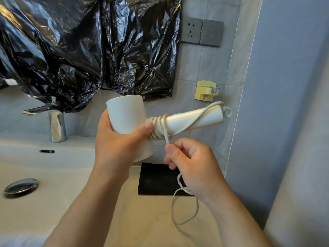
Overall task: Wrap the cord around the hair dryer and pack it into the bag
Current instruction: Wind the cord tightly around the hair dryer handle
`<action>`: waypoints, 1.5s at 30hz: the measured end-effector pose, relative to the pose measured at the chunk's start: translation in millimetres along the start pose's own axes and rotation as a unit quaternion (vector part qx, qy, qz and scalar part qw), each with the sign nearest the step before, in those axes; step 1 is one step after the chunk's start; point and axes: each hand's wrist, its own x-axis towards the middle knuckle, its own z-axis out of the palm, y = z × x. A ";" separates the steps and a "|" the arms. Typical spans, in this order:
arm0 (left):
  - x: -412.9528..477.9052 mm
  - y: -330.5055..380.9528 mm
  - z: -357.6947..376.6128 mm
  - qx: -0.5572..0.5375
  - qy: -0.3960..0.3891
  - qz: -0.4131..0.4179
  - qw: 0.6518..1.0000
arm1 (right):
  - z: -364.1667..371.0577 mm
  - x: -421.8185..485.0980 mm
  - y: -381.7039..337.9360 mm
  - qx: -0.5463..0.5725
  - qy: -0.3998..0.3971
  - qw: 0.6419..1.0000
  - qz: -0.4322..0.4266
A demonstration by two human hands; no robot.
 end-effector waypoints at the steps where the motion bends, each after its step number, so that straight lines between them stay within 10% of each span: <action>1: 1.4 1.9 -1.8 -0.009 -0.013 -0.016 1.000 | -2.9 0.6 2.0 -0.025 -0.023 0.999 0.011; 15: 7.2 16.5 -23.9 0.166 -0.314 -0.012 0.935 | -40.4 4.8 14.6 0.107 -0.185 0.963 0.165; 29: -16.1 17.9 0.2 0.430 -0.209 0.123 0.870 | -19.8 8.7 16.7 -0.157 -0.022 0.971 0.177; 34: -21.9 19.7 5.5 0.434 -0.172 0.153 0.871 | -28.7 5.5 9.7 -0.359 -0.029 0.924 0.128; 45: -20.7 13.4 6.1 0.448 -0.112 0.226 0.858 | -29.9 7.2 6.6 -0.027 -0.075 0.973 0.218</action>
